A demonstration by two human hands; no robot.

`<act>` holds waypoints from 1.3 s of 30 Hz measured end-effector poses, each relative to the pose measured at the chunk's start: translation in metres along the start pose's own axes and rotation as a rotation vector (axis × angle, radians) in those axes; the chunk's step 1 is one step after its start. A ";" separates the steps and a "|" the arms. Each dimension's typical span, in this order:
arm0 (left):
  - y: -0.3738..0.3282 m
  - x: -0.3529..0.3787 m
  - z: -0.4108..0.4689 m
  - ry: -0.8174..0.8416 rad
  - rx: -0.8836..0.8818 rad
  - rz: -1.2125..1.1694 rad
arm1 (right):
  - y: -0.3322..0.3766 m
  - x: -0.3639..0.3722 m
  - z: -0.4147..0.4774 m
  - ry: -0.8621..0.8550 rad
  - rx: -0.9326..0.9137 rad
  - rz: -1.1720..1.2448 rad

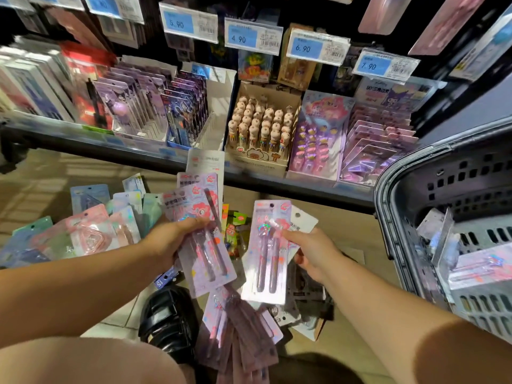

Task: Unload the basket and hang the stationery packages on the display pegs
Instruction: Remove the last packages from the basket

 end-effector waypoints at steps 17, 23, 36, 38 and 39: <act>0.007 0.001 -0.001 0.025 -0.077 -0.009 | 0.017 0.012 -0.026 -0.178 -0.420 -0.579; 0.015 0.010 -0.005 0.098 -0.085 -0.054 | 0.032 0.015 -0.044 -0.224 -0.593 -0.547; 0.006 0.044 -0.010 0.222 0.017 -0.065 | 0.059 0.030 -0.042 -0.039 -0.377 -0.041; 0.007 0.047 -0.010 0.232 0.023 -0.086 | 0.054 0.036 -0.037 0.011 -0.272 0.022; 0.007 0.049 -0.010 0.238 0.025 -0.091 | 0.053 0.039 -0.036 0.033 -0.233 0.069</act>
Point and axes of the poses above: each hand's wrist, its own z-axis towards the middle knuckle, its own x-axis out of the palm, y = z × x, the point moved 7 cm from there along z, towards the middle knuckle, and after that the axes turned 8 degrees about x, right-handed, at the moved point
